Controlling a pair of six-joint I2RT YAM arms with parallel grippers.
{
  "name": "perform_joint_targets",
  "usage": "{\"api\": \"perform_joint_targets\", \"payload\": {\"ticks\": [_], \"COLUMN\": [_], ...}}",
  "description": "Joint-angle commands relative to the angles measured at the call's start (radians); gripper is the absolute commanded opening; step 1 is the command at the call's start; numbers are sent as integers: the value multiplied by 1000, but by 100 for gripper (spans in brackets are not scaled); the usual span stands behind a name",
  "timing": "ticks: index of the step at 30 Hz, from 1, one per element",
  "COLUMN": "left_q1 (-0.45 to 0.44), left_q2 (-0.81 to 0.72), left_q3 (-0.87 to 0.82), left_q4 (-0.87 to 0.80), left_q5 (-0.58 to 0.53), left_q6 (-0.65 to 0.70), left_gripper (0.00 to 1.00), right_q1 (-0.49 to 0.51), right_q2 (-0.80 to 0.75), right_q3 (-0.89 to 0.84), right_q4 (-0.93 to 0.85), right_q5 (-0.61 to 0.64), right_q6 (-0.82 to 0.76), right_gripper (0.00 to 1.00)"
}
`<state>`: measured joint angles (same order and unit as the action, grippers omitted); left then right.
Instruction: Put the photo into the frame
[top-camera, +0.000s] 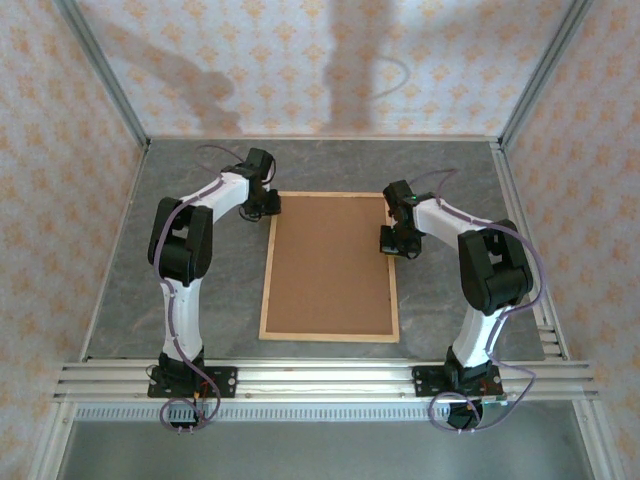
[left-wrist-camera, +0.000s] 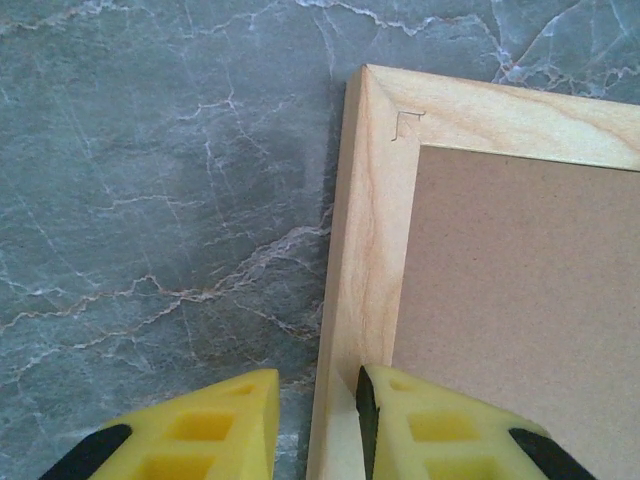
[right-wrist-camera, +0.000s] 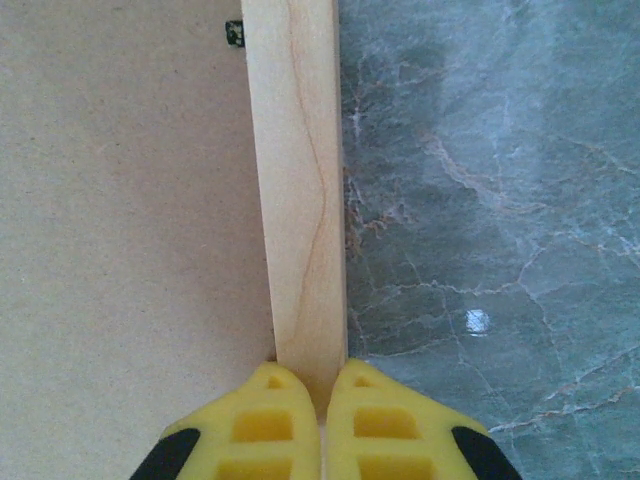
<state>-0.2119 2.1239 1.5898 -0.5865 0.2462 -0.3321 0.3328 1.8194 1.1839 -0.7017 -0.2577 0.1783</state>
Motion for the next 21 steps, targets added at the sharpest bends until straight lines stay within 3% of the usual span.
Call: {"api": "perform_joint_targets", "payload": {"ticks": [1,21], "left_q1": [-20,-83], "left_q2": [29,39], "left_q3": [17,-130], "left_q4": [-51,-88], "left_q5": [1,-21], "left_q6": [30,29], "left_gripper": [28,26], "right_q1": [6,5], "right_q2": [59,60], "right_q3": [-17,-17], "right_q4": [33,35], "right_q5": [15,18], "right_q6": [-9,-11], "right_gripper": [6,6]}}
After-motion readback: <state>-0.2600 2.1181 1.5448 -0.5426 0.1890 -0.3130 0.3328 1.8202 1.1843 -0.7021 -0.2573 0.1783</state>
